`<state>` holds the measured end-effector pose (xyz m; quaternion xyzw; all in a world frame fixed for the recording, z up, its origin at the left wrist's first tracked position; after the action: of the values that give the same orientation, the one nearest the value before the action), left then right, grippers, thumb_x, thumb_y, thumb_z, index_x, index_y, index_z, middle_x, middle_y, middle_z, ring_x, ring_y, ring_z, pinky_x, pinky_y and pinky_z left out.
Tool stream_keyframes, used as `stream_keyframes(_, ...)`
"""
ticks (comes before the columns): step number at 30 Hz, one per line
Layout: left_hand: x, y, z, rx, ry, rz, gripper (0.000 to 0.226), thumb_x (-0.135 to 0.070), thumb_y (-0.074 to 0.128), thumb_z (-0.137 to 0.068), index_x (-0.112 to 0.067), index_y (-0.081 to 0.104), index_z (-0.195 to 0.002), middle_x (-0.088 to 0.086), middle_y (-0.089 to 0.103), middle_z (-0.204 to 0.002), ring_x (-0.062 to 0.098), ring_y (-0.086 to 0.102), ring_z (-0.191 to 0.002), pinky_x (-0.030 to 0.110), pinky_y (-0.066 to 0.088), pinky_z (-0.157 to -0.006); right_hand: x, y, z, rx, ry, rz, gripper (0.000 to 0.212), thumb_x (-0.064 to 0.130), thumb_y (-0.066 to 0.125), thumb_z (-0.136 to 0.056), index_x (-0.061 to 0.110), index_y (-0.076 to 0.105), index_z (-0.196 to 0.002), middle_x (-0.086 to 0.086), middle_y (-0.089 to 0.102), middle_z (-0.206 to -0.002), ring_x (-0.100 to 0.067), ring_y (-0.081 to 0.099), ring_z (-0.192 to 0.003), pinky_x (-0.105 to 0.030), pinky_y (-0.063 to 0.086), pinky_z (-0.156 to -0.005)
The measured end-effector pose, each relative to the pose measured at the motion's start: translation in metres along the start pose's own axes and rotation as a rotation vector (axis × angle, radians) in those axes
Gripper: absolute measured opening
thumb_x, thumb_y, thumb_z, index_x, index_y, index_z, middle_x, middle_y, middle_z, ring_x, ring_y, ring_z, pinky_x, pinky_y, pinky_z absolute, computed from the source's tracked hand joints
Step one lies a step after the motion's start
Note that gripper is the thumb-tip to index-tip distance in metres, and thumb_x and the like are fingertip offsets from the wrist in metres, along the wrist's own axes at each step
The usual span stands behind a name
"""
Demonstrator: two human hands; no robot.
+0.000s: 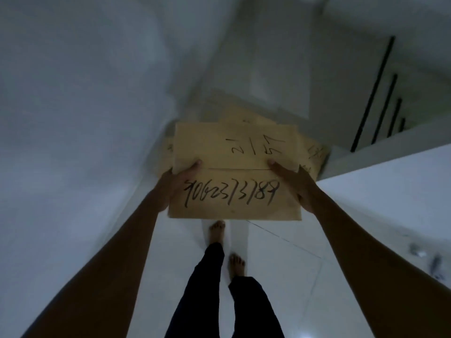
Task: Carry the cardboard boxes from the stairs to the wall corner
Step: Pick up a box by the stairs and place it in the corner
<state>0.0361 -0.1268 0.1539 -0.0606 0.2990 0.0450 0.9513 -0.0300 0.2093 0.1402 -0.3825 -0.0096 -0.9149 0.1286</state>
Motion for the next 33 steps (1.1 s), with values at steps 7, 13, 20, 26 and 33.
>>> stream_keyframes(7, 0.046, -0.076, 0.183, -0.228, 0.138, 0.23, 0.082, -0.067, 0.084, -0.061, -0.014, 0.069, -0.122, 0.012, 0.08, -0.103, 0.032, 0.078, -0.094, 0.055, 0.06, -0.09, 0.086, 0.094, 0.113, 0.183, -0.152, 0.145, 0.081, 0.063, 0.091, -0.058, 0.026, 0.068, -0.127, -0.003, 0.079, -0.112, -0.028, 0.077, -0.098, -0.053, 0.064, -0.08)
stream_keyframes(13, 0.149, -0.14, 0.289, -0.453, 0.175, 0.396, 0.075, -0.071, 0.079, -0.065, -0.016, 0.07, -0.116, 0.01, 0.081, -0.099, 0.03, 0.079, -0.09, 0.053, 0.062, -0.086, 0.078, 0.215, 0.18, 0.386, -0.188, 0.334, 0.074, 0.06, 0.088, -0.065, 0.024, 0.067, -0.126, -0.004, 0.077, -0.111, -0.028, 0.074, -0.099, -0.049, 0.062, -0.082)
stream_keyframes(20, 0.31, -0.196, 0.404, -0.688, 0.13, 0.672, 0.065, -0.063, 0.081, -0.071, -0.015, 0.07, -0.115, 0.011, 0.081, -0.097, 0.028, 0.079, -0.087, 0.044, 0.065, -0.081, 0.016, 0.373, 0.274, 0.632, -0.254, 0.627, 0.073, 0.07, 0.084, -0.064, 0.025, 0.071, -0.121, -0.004, 0.077, -0.111, -0.029, 0.074, -0.1, -0.046, 0.062, -0.081)
stream_keyframes(26, 0.454, -0.242, 0.494, -0.814, 0.053, 0.83, 0.078, -0.07, 0.084, -0.062, -0.013, 0.069, -0.115, 0.013, 0.081, -0.097, 0.031, 0.079, -0.088, 0.051, 0.063, -0.085, -0.071, 0.486, 0.365, 0.775, -0.22, 0.739, 0.112, 0.078, 0.087, -0.039, 0.022, 0.064, -0.133, -0.007, 0.075, -0.117, -0.032, 0.072, -0.105, -0.055, 0.057, -0.095)
stream_keyframes(33, 0.603, -0.291, 0.583, -0.928, -0.019, 0.9, 0.069, -0.066, 0.081, -0.067, -0.016, 0.069, -0.113, 0.01, 0.079, -0.098, 0.025, 0.079, -0.084, 0.04, 0.065, -0.078, -0.188, 0.592, 0.465, 0.854, -0.195, 0.866, 0.119, 0.082, 0.082, -0.042, 0.02, 0.057, -0.141, -0.008, 0.071, -0.125, -0.033, 0.068, -0.111, -0.059, 0.051, -0.102)
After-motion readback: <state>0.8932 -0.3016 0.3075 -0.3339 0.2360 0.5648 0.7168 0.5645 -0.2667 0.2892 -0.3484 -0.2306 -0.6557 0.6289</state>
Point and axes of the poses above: each hand's wrist, its own z-axis away from the middle knuckle, its own y-axis out of the palm, x = y × z, the point moved 8 cm from there along -z, towards the middle knuckle
